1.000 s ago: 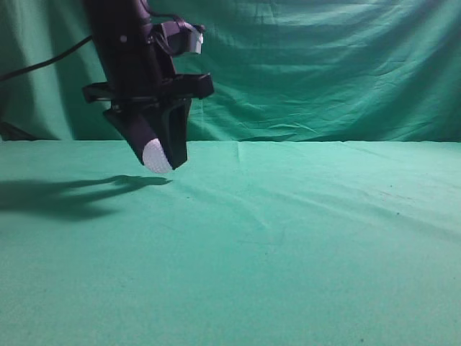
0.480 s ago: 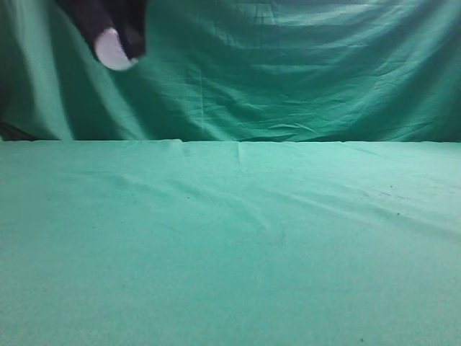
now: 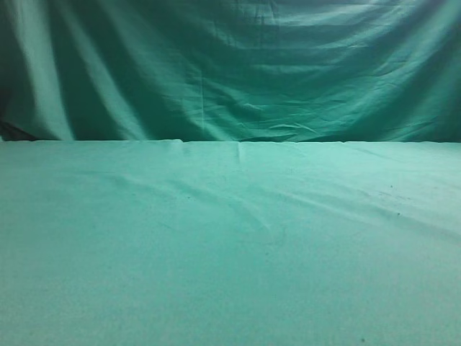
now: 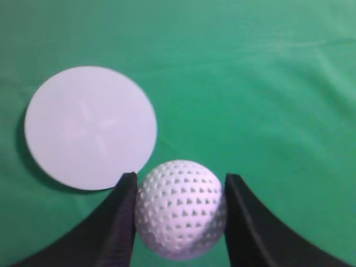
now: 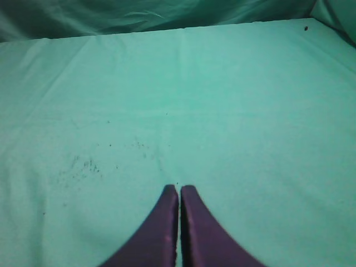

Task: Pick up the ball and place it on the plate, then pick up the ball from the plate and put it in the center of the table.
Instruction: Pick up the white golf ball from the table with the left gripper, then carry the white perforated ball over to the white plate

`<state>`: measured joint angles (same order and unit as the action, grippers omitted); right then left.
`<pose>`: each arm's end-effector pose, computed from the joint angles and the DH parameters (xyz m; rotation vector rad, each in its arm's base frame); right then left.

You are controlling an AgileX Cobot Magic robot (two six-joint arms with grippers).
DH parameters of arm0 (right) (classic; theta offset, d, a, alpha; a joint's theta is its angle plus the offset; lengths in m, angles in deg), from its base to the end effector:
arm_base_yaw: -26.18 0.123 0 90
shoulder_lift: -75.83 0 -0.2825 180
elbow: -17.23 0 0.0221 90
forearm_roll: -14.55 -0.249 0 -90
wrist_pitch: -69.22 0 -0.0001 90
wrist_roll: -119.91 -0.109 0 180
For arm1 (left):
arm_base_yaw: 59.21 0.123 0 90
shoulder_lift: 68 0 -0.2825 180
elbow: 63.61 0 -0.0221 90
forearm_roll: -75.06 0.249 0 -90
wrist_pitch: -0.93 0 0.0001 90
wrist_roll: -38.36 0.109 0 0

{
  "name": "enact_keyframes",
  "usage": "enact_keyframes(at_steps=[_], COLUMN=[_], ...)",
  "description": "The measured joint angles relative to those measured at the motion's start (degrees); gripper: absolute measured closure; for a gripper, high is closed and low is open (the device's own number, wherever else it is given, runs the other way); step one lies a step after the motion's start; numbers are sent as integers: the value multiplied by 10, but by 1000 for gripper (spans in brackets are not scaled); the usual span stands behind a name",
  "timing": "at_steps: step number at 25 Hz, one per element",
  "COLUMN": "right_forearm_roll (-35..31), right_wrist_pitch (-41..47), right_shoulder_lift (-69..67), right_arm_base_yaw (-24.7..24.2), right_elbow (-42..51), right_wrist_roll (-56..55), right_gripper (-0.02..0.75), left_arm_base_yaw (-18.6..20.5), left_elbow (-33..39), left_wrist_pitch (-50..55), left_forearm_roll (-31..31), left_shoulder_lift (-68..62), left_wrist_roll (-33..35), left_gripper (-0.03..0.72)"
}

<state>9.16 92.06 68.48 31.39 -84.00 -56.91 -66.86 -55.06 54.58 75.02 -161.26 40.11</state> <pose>0.0691 0.0103 0.1627 -0.0815 1.8999 0.1176 0.3067 -0.0413 0.2765 0.2220 2.7046 -0.0313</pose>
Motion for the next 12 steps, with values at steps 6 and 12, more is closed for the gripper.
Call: enact_keyframes(at_steps=[6,12], right_forearm_roll=[0,0], right_wrist_pitch=[0,0], right_shoulder_lift=[0,0], right_arm_base_yaw=[0,0], right_elbow=[0,0], right_wrist_roll=[0,0], right_gripper=[738,738], left_arm_base_yaw=[103,169], left_elbow=[20,63], left_wrist_pitch=[-16,-76], left_forearm_roll=[0,0], left_shoulder_lift=[5,1], left_wrist_roll=[0,0], left_gripper=[378,378])
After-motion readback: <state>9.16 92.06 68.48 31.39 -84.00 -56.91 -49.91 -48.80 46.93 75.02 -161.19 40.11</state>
